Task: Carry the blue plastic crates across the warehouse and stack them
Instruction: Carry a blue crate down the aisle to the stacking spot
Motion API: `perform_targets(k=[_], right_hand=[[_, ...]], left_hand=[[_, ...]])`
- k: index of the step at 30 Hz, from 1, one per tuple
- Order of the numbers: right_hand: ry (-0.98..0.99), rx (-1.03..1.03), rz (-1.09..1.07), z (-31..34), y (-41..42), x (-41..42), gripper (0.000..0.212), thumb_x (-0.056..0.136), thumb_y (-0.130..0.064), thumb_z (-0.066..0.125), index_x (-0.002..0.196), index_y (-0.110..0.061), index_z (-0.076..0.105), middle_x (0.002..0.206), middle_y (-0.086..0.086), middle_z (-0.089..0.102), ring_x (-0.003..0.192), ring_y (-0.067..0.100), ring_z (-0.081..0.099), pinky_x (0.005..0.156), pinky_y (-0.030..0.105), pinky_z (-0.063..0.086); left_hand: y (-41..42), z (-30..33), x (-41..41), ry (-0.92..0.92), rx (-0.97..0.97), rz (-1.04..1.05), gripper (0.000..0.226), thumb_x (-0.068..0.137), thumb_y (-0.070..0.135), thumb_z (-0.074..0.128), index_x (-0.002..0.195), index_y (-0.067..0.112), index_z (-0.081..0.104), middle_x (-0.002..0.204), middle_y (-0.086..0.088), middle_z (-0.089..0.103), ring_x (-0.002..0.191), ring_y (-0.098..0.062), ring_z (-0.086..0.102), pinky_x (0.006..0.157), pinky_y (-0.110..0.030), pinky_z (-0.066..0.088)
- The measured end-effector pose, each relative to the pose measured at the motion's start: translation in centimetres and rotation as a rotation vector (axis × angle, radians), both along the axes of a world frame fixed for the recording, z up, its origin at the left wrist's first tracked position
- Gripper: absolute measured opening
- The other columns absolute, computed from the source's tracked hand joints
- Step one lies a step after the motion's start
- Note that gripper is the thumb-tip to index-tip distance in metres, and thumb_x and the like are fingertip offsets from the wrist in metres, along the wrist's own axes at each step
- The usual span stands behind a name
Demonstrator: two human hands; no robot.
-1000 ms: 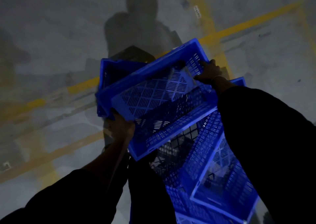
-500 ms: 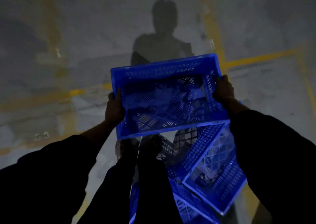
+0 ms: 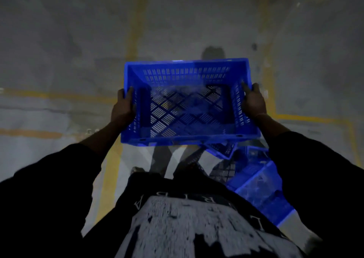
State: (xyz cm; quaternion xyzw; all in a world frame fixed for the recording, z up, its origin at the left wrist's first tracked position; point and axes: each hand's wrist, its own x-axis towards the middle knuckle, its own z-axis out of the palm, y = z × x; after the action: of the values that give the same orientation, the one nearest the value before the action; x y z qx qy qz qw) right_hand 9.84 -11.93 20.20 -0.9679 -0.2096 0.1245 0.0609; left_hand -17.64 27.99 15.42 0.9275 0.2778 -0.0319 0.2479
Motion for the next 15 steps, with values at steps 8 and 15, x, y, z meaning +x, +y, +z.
perform_targets(k=[8,15], right_hand=[[-0.089,0.080,0.225,3.9,16.5,-5.4,0.068,0.087,-0.007,0.055,0.150,-0.014,0.033,0.126,0.025,0.038,0.085,0.047,0.056,0.073,0.050,0.050],[-0.031,0.215,0.388,5.0,32.2,-11.1,0.070,0.082,0.002,0.055,0.149,-0.008,0.037,0.126,0.029,0.039,0.093,0.048,0.054,0.082,0.048,0.046]], left_hand=[[11.8,2.5,-12.6,-0.156,0.036,0.149,0.063,0.100,0.023,0.048,0.158,0.011,0.026,0.151,-0.023,0.031,0.105,-0.048,0.059,0.078,-0.053,0.053],[21.4,4.1,-23.5,-0.187,0.067,0.369,0.064,0.098,0.019,0.054,0.156,0.016,0.030,0.156,-0.015,0.030,0.118,-0.044,0.057,0.087,-0.056,0.054]])
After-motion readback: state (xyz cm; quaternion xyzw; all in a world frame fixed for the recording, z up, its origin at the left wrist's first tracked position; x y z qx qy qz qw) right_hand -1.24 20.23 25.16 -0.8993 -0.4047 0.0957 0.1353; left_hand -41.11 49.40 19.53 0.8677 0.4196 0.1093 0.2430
